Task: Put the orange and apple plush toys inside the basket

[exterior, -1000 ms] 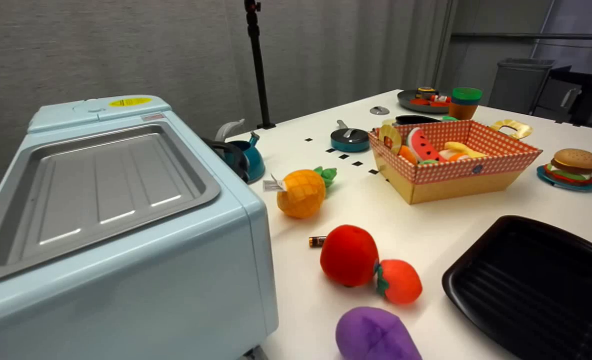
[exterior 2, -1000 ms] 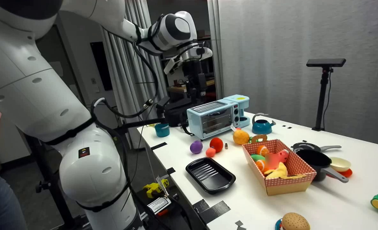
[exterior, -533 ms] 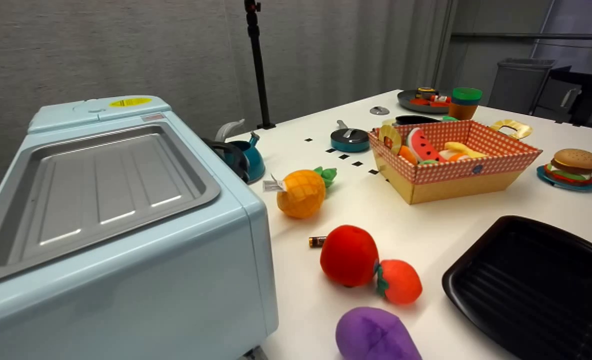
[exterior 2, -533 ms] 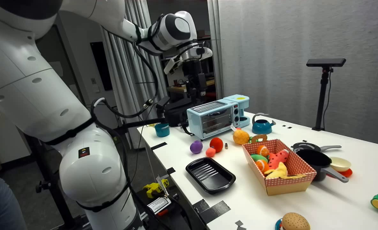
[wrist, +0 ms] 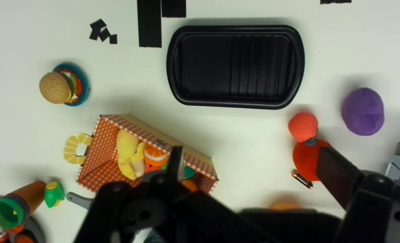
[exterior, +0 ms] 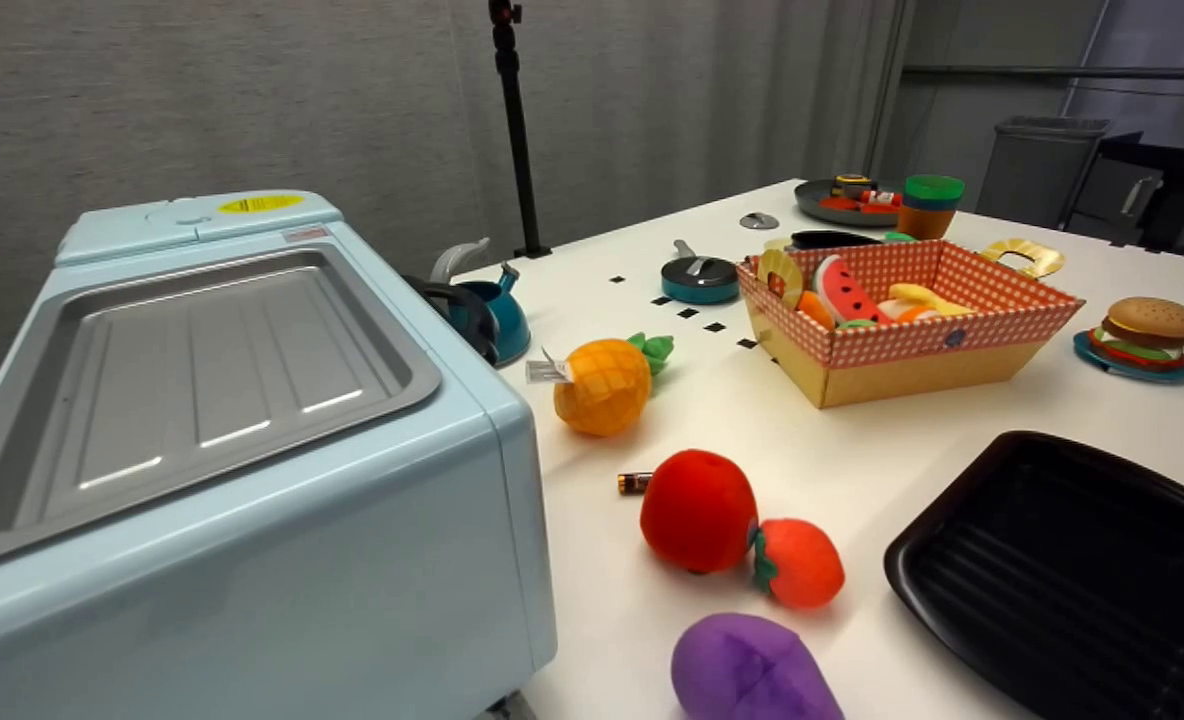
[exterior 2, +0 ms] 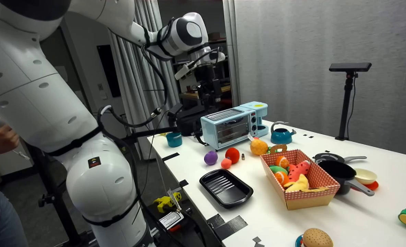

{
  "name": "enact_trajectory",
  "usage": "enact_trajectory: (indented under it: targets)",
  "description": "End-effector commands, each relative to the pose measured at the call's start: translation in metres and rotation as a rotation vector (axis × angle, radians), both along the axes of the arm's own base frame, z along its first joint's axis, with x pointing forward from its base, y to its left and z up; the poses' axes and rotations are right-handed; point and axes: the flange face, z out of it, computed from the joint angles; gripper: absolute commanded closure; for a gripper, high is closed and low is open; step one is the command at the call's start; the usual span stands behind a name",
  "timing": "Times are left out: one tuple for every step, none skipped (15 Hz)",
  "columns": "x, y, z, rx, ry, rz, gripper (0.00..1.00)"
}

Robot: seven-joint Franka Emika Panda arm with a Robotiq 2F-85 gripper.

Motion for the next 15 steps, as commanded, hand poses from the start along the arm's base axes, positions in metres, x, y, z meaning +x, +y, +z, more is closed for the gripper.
enact_trajectory:
  targets:
    - [0.012,0.020,-0.009,0.089,-0.040,0.098,0.00]
    - [0.014,0.026,-0.012,0.107,-0.048,0.118,0.00]
    - [0.018,0.032,-0.016,0.123,-0.052,0.139,0.00]
    - [0.021,0.036,-0.020,0.137,-0.052,0.155,0.00]
    - [0.023,0.039,-0.025,0.154,-0.049,0.173,0.00]
    - [0.025,0.042,-0.029,0.168,-0.043,0.191,0.00]
    - [0.026,0.044,-0.032,0.182,-0.034,0.204,0.00]
    - [0.026,0.046,-0.035,0.196,-0.024,0.216,0.00]
    - [0.023,0.043,-0.033,0.149,-0.033,0.182,0.00]
    - [0.024,0.044,-0.036,0.158,-0.025,0.192,0.00]
    - [0.024,0.045,-0.038,0.162,-0.020,0.196,0.00]
    - [0.024,0.045,-0.038,0.163,-0.018,0.198,0.00]
    - [0.024,0.045,-0.038,0.163,-0.018,0.199,0.00]
    - [0.025,0.045,-0.038,0.163,-0.018,0.199,0.00]
    - [0.025,0.045,-0.038,0.163,-0.018,0.199,0.00]
